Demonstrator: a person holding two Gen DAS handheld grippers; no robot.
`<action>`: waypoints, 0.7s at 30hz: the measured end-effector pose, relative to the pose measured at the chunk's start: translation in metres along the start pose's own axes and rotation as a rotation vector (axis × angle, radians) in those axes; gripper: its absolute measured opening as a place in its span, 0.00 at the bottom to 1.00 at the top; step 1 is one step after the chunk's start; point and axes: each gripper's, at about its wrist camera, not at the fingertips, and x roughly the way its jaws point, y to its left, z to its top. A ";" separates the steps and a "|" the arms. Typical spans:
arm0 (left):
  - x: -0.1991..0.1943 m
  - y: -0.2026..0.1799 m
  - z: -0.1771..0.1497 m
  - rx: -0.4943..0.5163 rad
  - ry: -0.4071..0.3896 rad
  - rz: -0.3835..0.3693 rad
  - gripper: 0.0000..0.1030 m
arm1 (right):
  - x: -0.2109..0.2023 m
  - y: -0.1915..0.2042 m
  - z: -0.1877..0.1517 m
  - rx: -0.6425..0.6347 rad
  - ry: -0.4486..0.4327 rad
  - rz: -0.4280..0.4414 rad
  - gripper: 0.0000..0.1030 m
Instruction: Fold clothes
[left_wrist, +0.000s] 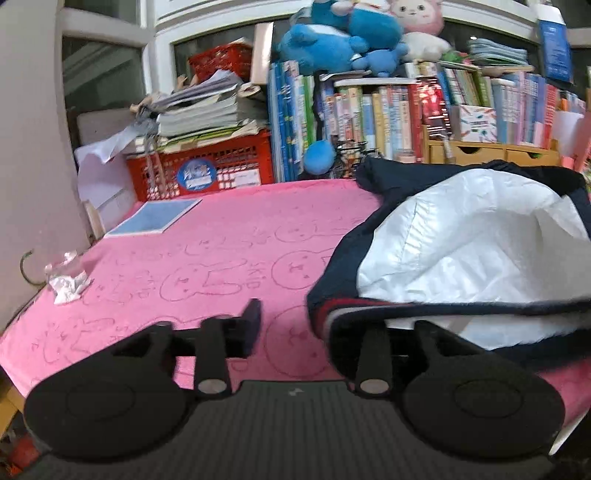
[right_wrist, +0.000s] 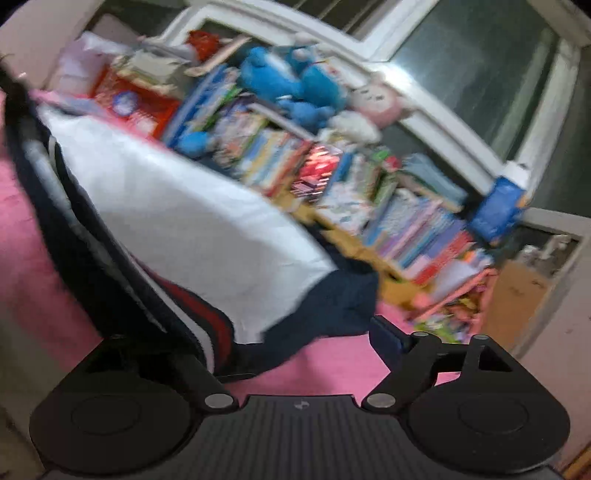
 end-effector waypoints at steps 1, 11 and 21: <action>-0.003 -0.003 -0.002 0.023 -0.001 -0.006 0.53 | -0.004 -0.013 0.002 0.023 -0.003 -0.015 0.86; -0.023 -0.020 -0.016 0.171 0.007 -0.015 0.68 | 0.002 -0.024 -0.040 -0.061 0.141 -0.039 0.96; -0.044 -0.036 -0.029 0.303 0.016 0.001 0.90 | -0.013 -0.057 -0.034 -0.013 0.157 -0.010 1.00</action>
